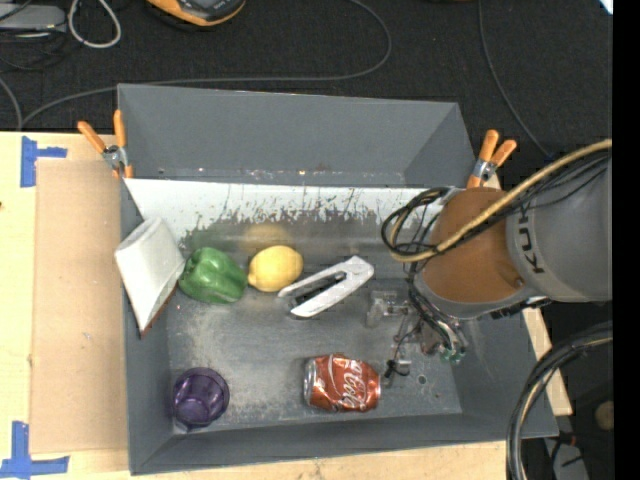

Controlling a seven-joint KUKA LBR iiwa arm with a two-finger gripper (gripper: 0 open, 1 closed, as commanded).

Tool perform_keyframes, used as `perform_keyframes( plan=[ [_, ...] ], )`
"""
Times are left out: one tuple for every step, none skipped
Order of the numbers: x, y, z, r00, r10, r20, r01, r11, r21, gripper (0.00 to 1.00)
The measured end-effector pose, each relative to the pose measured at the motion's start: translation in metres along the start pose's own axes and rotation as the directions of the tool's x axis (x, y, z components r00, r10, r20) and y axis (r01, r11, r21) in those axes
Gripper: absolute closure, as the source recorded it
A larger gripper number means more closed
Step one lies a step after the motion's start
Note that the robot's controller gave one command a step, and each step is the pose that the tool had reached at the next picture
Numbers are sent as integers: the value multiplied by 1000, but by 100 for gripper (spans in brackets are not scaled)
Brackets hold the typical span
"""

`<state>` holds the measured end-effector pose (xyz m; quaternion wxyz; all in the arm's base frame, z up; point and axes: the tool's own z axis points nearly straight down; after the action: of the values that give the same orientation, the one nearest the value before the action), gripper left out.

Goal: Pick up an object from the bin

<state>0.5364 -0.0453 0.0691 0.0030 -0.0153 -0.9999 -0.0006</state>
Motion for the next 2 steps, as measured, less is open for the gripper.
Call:
perform_keyframes(
  plan=[
    [2, 12, 0, 1000, -4, 1, 4, 1000, 4, 0],
    [-29, -10, -1, 970, -241, 2, 241, 970, 3, 0]
  ],
)
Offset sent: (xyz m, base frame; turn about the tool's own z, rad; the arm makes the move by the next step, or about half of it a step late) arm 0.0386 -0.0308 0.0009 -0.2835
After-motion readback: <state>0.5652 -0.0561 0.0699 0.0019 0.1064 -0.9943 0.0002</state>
